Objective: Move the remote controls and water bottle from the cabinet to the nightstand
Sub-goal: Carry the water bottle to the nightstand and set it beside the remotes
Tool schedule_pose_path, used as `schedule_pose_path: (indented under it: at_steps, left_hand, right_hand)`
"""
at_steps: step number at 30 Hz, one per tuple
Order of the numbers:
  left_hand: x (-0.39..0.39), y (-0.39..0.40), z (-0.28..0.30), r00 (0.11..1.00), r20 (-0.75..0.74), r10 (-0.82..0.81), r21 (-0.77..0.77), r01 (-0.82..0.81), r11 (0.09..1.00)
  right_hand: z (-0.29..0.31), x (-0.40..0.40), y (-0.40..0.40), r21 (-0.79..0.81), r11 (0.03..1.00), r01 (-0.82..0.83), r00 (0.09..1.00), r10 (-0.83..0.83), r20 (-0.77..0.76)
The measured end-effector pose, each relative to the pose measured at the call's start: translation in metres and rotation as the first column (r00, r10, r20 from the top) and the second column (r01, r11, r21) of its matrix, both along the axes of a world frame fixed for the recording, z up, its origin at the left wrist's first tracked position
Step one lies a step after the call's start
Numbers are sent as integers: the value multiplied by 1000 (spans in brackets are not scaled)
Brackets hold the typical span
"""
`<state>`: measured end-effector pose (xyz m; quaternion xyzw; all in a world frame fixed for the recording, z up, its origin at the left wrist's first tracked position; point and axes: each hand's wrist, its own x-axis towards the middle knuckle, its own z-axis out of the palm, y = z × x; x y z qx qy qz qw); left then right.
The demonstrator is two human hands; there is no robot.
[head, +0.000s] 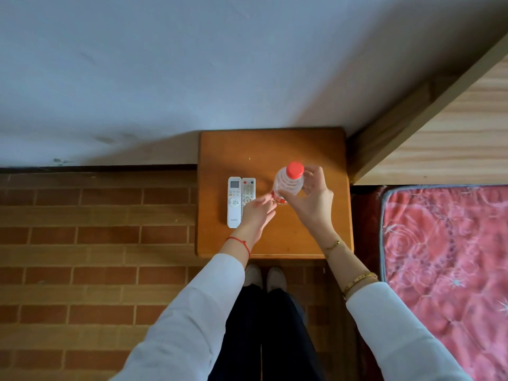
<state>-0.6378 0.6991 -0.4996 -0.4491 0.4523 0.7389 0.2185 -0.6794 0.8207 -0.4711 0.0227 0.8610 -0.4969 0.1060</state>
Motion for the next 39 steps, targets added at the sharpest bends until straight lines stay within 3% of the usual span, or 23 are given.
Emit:
schedule_pose_path:
  at_steps: [7,15,19,24,32,39]
  left_hand:
    - [10,0,-13,999,-20,-38,-58,37,998]
    - [21,-6,-1,959,-24,-283,-323,260,910]
    - [35,-21,28,898,38,-438,-576,378,724]
    - [54,-43,81,837,77,-541,-734,415,538]
    - [81,-60,194,734,155,-661,-910,366,193]
    - [113,-69,271,684,158,-712,-974,226,1]
  right_hand:
    - [-8,8,1,-15,999,-49,998,48,-49]
    - [-2,11,11,150,972,-183,980,191,-47]
    - [10,7,15,308,910,-278,961,263,92]
    - [55,10,27,436,825,-359,930,281,235]
    - [166,30,42,497,799,-338,940,308,144]
    - [251,62,53,483,817,-316,936,352,17]
